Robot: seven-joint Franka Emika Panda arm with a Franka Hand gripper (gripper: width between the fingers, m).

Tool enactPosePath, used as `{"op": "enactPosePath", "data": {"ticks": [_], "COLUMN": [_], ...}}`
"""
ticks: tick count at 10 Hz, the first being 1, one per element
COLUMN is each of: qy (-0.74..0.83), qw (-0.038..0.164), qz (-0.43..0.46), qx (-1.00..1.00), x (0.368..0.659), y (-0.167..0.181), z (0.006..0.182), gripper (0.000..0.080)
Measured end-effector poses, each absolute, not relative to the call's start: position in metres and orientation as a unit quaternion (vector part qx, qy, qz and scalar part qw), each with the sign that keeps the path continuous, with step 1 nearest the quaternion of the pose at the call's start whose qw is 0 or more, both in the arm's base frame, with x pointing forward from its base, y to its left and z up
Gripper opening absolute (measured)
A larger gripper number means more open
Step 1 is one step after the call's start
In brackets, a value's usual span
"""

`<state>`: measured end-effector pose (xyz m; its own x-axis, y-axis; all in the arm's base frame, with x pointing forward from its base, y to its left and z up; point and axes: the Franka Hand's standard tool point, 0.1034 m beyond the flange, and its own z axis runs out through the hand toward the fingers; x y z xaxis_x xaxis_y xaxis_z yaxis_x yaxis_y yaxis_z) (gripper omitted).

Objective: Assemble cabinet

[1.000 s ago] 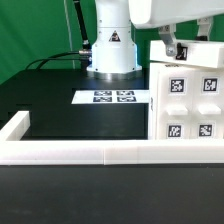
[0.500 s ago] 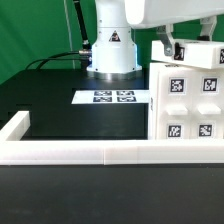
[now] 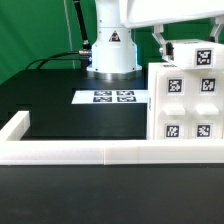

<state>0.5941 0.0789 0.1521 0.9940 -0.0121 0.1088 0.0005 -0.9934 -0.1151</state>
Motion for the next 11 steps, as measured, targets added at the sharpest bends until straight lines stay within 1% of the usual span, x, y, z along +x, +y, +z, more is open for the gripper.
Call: {"op": "enactPosePath", "data": {"ticks": [1,5,6,10,11], "qy": [0.033,0.235,0.254,0.363,0.403], "qw": [0.059,0.073,0.081,0.092,0.097], "qz": [-0.054,-0.042,-0.05,-0.039,-0.033], "qx": [-0.996,-0.968,-0.962,-0.927,-0.91], "x": [0.594,0.594,0.596,0.596,0.596], "y": [0.08,0.089,0.088,0.089,0.09], "z": [0.152,0.152,0.152,0.152,0.152], "gripper": [0.0567,0.0567,0.0567,0.0567,0.0567]}}
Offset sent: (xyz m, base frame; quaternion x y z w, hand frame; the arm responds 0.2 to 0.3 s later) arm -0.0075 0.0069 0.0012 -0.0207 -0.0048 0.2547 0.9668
